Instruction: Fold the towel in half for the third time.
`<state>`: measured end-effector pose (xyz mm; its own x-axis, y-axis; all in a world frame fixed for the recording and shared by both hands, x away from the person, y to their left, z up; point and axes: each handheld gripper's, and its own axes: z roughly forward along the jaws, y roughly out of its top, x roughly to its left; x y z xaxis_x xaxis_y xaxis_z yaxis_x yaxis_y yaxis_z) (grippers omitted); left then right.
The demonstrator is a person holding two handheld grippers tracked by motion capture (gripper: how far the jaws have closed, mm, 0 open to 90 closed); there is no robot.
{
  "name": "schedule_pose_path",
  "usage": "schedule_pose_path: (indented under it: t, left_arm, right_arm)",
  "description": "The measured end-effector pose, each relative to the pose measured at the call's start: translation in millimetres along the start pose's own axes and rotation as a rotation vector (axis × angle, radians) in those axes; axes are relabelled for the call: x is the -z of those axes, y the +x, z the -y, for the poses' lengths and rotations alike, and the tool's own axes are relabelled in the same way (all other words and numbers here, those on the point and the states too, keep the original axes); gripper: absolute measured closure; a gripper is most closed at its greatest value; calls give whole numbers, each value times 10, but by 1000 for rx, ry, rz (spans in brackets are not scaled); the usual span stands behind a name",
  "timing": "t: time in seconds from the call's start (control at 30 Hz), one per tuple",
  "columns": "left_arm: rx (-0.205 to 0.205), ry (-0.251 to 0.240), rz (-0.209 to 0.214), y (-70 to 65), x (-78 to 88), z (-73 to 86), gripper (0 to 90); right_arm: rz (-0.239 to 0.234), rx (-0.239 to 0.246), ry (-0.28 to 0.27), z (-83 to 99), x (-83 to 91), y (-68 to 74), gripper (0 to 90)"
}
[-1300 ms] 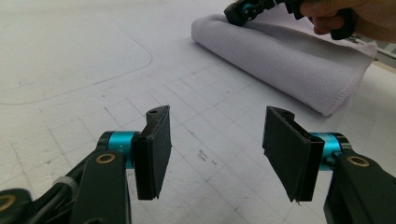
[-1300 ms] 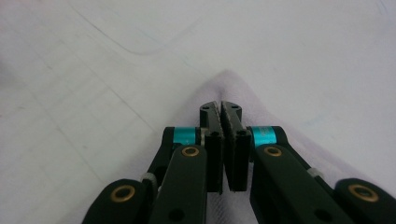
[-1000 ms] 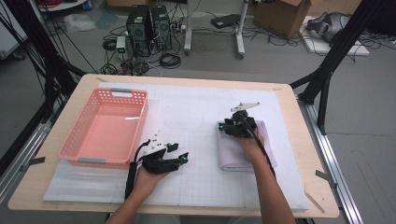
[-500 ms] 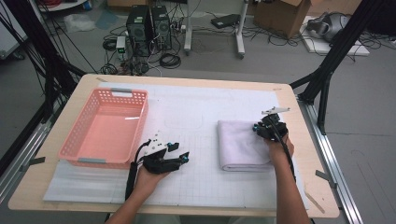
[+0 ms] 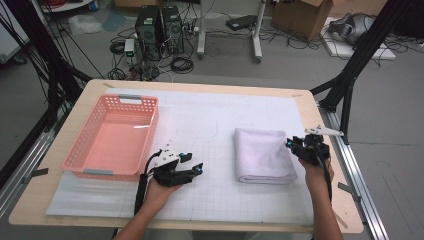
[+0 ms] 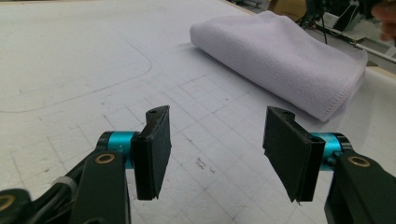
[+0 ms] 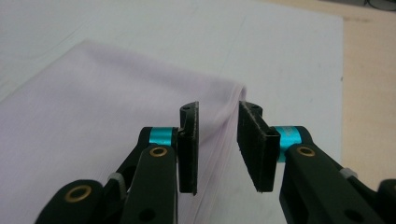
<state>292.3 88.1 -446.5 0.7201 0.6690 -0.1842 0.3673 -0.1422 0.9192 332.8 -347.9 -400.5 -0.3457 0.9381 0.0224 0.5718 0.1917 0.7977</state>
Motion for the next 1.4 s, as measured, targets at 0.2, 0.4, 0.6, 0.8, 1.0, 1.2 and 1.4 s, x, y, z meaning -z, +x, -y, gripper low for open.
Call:
schedule_pose_path:
  t: [0.2,0.4,0.6,0.8,1.0,1.2,1.4]
  left_arm:
    - [1,-2,-2,3,-3,-6,418]
    - [-4,1,-2,-1,-19,-8,418]
    - [-9,-3,-7,6,-11,-14,418]
    - [-9,-10,-8,1,-3,-19,417]
    - [-9,-13,-11,12,1,-23,417]
    - [-13,-19,-7,11,-3,-36,387]
    - [6,-13,-17,20,-2,-50,262]
  right_arm:
    - [-84,-25,37,400,61,118,686]
    - [-94,-51,26,500,149,110,886]
    - [-70,-79,73,585,279,81,840]
    - [-104,-108,-43,577,418,86,654]
    - [-115,-18,32,673,272,197,708]
    - [-87,-41,28,759,395,127,685]
    - [-88,-59,-107,730,691,103,613]
